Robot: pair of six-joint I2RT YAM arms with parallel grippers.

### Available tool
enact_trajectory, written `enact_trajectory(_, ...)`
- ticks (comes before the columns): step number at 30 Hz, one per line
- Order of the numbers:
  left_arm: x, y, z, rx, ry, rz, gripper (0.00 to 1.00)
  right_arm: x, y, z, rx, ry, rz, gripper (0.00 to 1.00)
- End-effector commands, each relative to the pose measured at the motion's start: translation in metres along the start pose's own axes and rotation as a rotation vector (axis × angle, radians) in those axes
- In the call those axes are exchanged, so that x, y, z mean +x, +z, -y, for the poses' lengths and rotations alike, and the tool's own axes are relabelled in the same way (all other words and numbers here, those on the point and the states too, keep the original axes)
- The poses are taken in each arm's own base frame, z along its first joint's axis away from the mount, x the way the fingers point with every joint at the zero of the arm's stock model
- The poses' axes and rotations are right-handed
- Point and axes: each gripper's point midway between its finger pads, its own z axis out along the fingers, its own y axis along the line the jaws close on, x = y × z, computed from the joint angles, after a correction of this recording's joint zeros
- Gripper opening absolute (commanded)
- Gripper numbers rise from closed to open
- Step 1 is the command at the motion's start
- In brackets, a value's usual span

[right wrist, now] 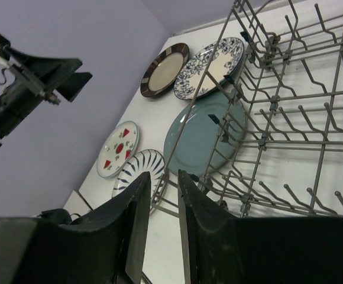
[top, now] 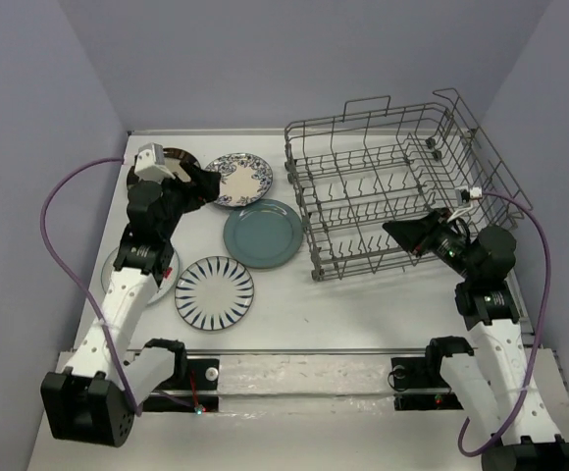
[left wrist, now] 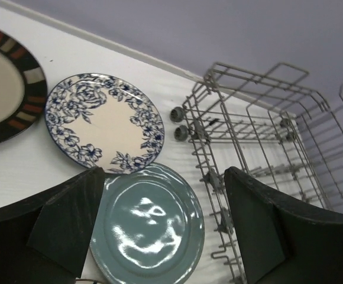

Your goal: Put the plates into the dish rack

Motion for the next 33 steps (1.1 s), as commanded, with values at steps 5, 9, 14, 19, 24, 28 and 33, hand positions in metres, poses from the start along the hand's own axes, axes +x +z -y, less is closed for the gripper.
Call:
enact_trajectory(5, -0.024, 0.038, -0.129, -0.383, -0.301, 0.056, 0.92, 0.009, -0.010, -0.014, -0.063, -0.043, 0.003, 0.49)
enact_trajectory(9, -0.020, 0.036, -0.193, -0.577, -0.327, 0.120, 0.92, 0.016, -0.010, -0.015, -0.073, -0.032, -0.014, 0.53)
enact_trajectory(14, -0.019, 0.037, -0.248, -0.716, -0.358, 0.161, 0.90, 0.018, -0.008, -0.014, -0.073, -0.034, -0.032, 0.53)
enact_trajectory(19, -0.005, 0.053, -0.286, -0.787, -0.368, 0.112, 0.89, 0.019, -0.005, -0.008, -0.059, -0.028, -0.037, 0.53)
enact_trajectory(24, 0.018, 0.074, -0.307, -0.764, -0.459, 0.077, 0.90, 0.021, -0.001, -0.005, -0.057, -0.016, -0.056, 0.53)
enact_trajectory(28, 0.026, 0.093, -0.314, -0.726, -0.497, 0.072, 0.90, 0.022, -0.002, -0.005, -0.060, -0.026, -0.057, 0.53)
enact_trajectory(33, 0.040, 0.113, -0.326, -0.707, -0.537, 0.036, 0.84, 0.022, 0.000, 0.000, -0.049, -0.024, -0.058, 0.53)
